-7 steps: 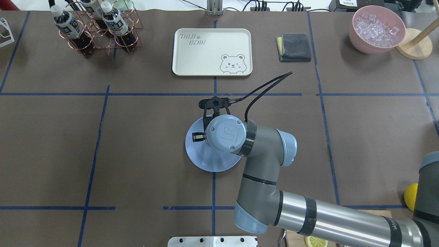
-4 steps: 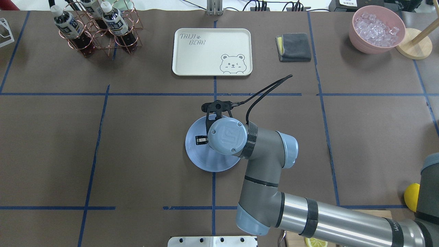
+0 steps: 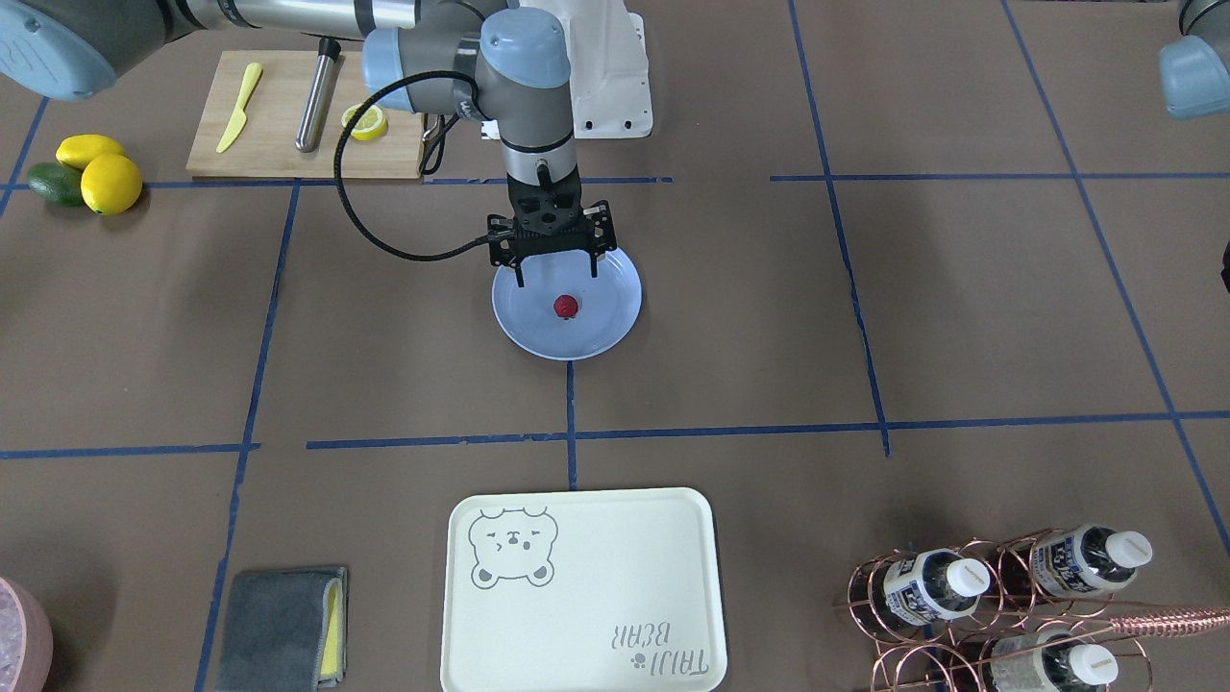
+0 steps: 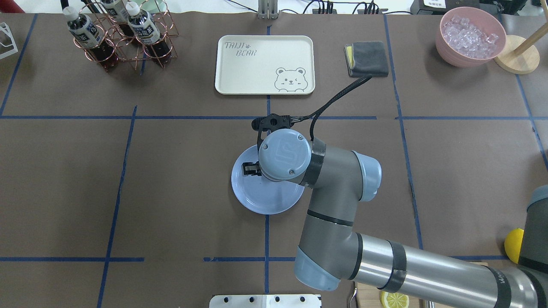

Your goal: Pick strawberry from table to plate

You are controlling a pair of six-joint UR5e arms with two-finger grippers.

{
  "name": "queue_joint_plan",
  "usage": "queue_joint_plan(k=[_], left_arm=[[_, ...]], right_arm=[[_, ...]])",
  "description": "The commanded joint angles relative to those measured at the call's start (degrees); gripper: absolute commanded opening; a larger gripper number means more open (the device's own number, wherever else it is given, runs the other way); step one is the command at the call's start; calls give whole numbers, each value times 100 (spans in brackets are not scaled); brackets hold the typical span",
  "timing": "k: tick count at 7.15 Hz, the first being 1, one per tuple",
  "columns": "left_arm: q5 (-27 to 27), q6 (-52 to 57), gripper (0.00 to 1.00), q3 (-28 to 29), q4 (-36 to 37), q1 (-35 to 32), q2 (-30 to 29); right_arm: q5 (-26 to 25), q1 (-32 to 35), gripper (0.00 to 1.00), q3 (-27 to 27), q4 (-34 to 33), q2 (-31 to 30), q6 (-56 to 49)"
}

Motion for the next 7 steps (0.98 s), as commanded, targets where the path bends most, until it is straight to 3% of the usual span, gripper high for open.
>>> queue_joint_plan(k=[1,4,6,7], left_arm=[[-355,195,100,210,8,-265,12],[-1446,961,100,905,296,-1083,3],[-1746,952,100,906,685,-1085,64],[-1747,900,100,915,685,-1076,108]], right_arm=[[903,1134,100,693,-1237,-74,-1281],[2661,3217,100,914,-1189,-1309,-3821],[3331,4265,100,810,-1215,-1952,-5125],[3421,4609,100,757,-1206,-2329,-5601]])
